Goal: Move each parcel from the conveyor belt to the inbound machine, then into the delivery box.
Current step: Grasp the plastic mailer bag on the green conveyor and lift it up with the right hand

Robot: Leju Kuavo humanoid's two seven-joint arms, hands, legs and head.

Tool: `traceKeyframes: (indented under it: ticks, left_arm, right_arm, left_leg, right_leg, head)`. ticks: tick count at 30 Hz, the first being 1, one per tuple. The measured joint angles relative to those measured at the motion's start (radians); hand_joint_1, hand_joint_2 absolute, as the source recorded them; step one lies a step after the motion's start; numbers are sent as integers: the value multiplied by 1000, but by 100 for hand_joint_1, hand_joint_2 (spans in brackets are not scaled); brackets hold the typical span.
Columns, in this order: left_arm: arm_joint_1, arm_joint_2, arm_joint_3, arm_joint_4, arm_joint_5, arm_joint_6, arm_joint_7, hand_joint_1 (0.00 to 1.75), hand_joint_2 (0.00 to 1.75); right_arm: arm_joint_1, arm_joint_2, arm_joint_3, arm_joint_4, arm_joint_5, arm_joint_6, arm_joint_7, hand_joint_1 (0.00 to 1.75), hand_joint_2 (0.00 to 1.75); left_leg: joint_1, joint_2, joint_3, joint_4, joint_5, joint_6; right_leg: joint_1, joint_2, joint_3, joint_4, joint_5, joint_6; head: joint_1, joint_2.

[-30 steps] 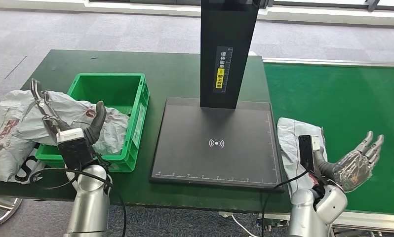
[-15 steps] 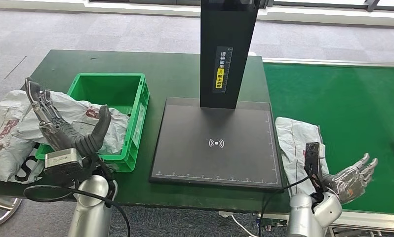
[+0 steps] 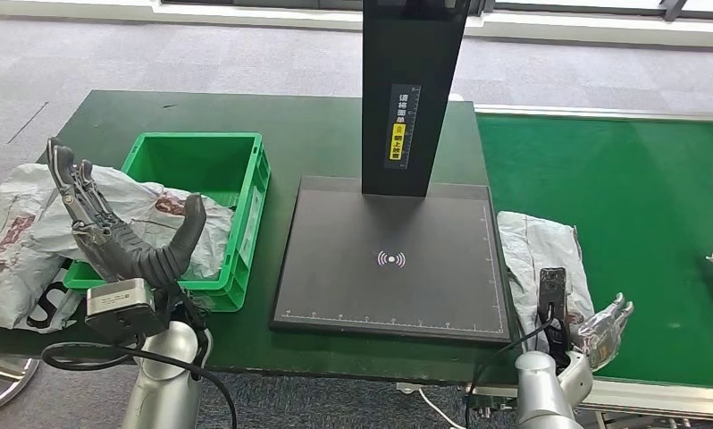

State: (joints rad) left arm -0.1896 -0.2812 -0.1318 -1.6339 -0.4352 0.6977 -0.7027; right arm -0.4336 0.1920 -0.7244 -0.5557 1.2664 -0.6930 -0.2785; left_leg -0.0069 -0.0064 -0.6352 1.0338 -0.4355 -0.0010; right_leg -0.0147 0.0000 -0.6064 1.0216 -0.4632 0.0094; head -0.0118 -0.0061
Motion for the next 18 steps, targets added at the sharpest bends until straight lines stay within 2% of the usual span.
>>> traceKeyframes:
  ticks: [12, 16, 18]
  left_arm:
    - [6, 2, -2, -9, -3, 0, 0, 0, 175]
    - [13, 4, -2, -14, -11, 0, 0, 0, 175]
    - [15, 5, -2, -15, -14, 0, 0, 0, 175]
  right_arm:
    - [-18, -40, -1, 108, 3, 25, 35, 0, 175]
    - [-19, -47, -1, 124, 42, 98, 119, 175, 175]
    - [-19, -50, 0, 132, 64, 133, 153, 175, 175]
  left_leg:
    - [0, 0, 0, 0, 0, 0]
    - [0, 0, 0, 0, 0, 0]
    - [0, 0, 0, 0, 0, 0]
  right_leg:
    - [0, 0, 0, 0, 0, 0]
    - [0, 0, 0, 0, 0, 0]
    - [0, 0, 0, 0, 0, 0]
  head:
    - [0, 0]
    - [0, 0]
    - [0, 0]
